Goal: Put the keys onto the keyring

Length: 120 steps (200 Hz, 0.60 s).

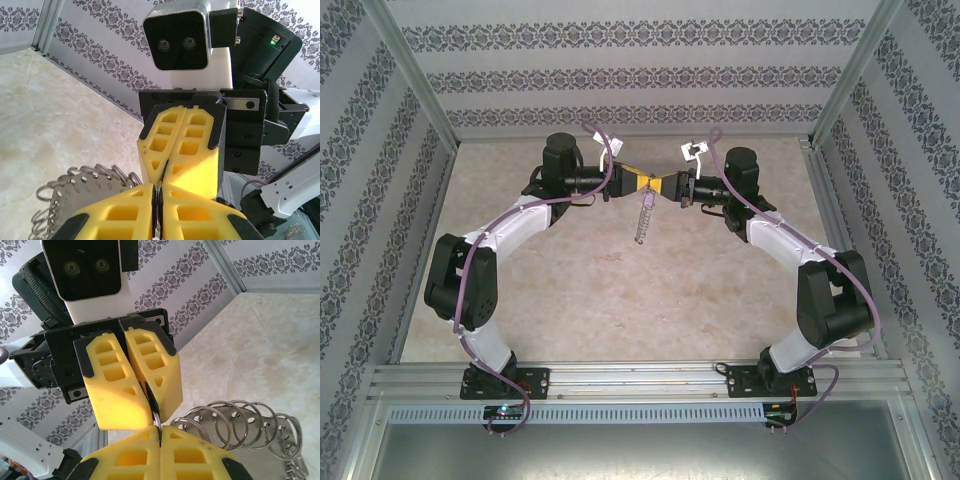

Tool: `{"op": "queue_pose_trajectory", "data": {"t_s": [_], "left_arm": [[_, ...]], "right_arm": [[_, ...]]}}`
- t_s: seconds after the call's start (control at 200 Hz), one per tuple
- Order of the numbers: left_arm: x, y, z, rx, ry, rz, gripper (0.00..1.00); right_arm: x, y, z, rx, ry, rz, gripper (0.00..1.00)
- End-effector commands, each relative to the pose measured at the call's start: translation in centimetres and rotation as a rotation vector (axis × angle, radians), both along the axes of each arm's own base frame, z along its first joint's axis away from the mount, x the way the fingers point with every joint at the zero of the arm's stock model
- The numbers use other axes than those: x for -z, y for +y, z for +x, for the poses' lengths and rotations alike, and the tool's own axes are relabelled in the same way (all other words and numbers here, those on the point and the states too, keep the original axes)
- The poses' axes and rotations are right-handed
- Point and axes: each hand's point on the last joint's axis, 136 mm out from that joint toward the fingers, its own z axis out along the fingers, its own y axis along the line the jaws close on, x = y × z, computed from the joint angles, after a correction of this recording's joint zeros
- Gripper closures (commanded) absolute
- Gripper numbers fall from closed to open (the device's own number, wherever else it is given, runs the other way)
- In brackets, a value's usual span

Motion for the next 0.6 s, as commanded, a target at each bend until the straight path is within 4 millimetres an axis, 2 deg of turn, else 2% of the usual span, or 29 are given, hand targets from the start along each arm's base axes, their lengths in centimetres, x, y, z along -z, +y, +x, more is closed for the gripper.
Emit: {"op": "queue_pose_trajectory", "data": {"t_s": [0.0, 0.2, 0.42, 0.595], "left_arm": [[-1.22, -0.66, -1.48, 0.071, -0.050, -0.034, 0.88], [-0.83, -0.88, -1.53, 0.081, -0.045, -0.033, 0.91], [-0.71, -1.05, -1.72, 0.082, -0.062, -0.038, 1.00], [-1.11, -0.92, -1.86, 0.069, -0.093, -0.046, 1.00]], "right_arm": [[-1.33, 0.22, 0.63, 0.004, -0.058, 0.017, 1.00], [-1.34, 0.19, 0.51, 0.004, -0.059, 0.018, 1.00], [-1.34, 0.23, 0.56, 0.005, -0.059, 0.018, 1.00], [-1.33, -0.13, 1.08, 0.035, -0.047, 0.018, 1.00]]}}
